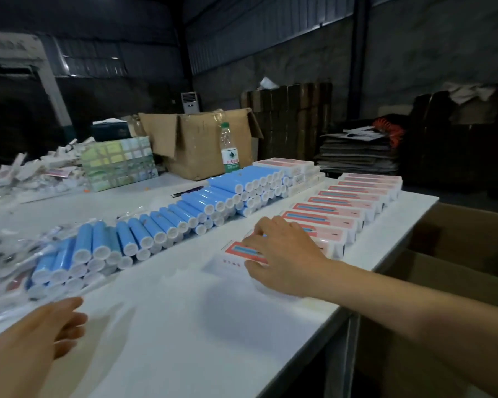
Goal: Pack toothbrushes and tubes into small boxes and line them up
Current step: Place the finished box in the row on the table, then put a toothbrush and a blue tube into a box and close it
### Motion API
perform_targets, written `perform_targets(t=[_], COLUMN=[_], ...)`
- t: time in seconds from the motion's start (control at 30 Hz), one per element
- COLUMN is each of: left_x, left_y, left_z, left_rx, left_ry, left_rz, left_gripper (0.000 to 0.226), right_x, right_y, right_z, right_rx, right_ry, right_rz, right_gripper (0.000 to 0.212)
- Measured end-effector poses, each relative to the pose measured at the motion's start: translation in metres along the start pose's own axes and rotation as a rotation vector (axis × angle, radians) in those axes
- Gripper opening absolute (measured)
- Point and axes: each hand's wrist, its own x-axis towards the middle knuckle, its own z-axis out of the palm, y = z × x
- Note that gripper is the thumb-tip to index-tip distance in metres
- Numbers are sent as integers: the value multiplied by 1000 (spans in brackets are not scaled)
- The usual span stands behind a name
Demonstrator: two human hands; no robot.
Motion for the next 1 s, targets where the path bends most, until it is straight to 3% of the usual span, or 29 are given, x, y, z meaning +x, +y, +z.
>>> perform_targets(t=[0.17, 0.47, 0.6, 0.8, 0.9, 1.0], left_x=[-36, -39, -37, -36, -37, -48], left_y=[1, -4, -4, 23, 56, 71], left_z=[-3, -7, -11, -40, -96, -170], left_rx=[-24, 116, 120, 79, 329, 745], left_ry=[0, 0, -24, 58, 179, 264], left_rz=[220, 311, 320, 297, 358, 336], left_gripper=[15, 32, 26, 23, 18, 19], right_x=[36, 91, 89, 93, 91, 92], right_y=[-70, -183, -184, -180, -184, -182], right_z=[-1, 70, 86, 87, 86, 92], right_rx=[294, 332, 389, 368, 368, 420], right_ry=[35, -131, -26, -37, -38, -9], right_rz=[-193, -326, -340, -421, -401, -372], right_gripper=[30, 16, 36, 46, 28, 29])
